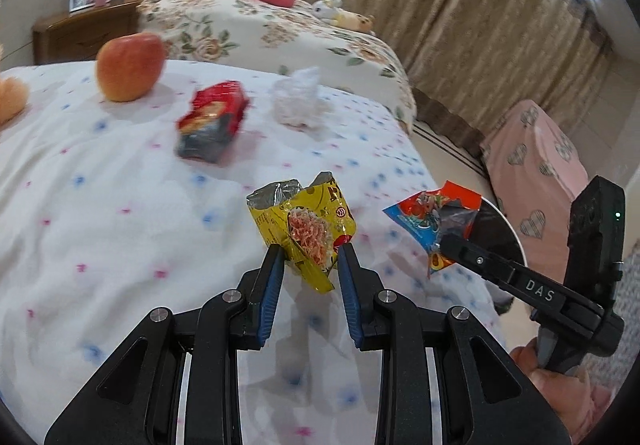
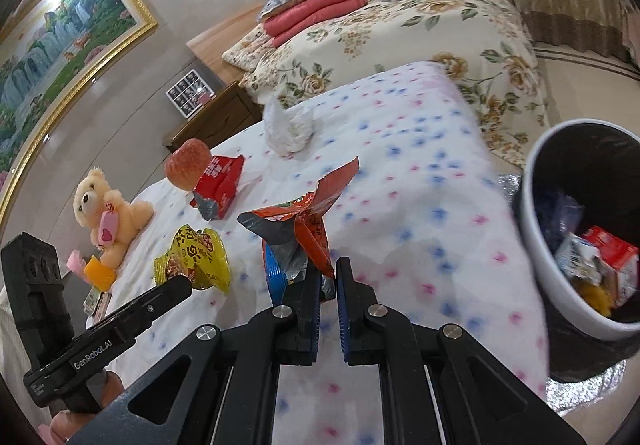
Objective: Collect trash
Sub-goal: 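Carry the yellow and orange snack bags toward the bin above its opening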
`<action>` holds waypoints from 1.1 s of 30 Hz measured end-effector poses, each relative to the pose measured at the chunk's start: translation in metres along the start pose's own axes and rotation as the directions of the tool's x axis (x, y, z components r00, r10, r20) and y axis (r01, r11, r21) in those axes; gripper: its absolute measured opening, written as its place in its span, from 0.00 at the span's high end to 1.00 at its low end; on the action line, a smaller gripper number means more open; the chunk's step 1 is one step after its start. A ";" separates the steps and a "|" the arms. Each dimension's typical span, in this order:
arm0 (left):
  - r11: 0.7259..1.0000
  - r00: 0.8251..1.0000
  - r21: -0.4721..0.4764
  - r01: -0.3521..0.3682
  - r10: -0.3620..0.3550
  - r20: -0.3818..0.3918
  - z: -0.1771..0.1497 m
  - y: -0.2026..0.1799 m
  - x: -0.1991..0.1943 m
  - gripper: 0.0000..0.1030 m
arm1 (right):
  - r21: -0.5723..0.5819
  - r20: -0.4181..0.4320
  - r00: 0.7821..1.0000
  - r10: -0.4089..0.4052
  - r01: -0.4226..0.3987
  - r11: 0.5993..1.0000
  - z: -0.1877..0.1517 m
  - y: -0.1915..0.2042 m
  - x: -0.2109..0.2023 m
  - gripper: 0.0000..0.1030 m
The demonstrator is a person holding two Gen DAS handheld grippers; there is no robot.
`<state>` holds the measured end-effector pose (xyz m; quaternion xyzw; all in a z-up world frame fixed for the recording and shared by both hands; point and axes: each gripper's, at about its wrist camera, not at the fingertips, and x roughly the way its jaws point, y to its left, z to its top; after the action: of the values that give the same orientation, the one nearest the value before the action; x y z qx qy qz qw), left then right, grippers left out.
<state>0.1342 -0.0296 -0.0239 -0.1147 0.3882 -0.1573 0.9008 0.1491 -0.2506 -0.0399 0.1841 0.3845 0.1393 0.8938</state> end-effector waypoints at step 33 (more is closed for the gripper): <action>0.977 0.989 0.166 0.137 -0.126 -0.077 -0.011 -0.114 0.029 0.74 | 0.157 0.084 0.988 -0.130 0.116 0.981 -0.017 -0.094 -0.068 0.93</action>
<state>0.1231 -0.1462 -0.0130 -0.0574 0.3945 -0.2528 0.8816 0.1018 -0.3571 -0.0481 0.2336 0.3620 0.0452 0.9013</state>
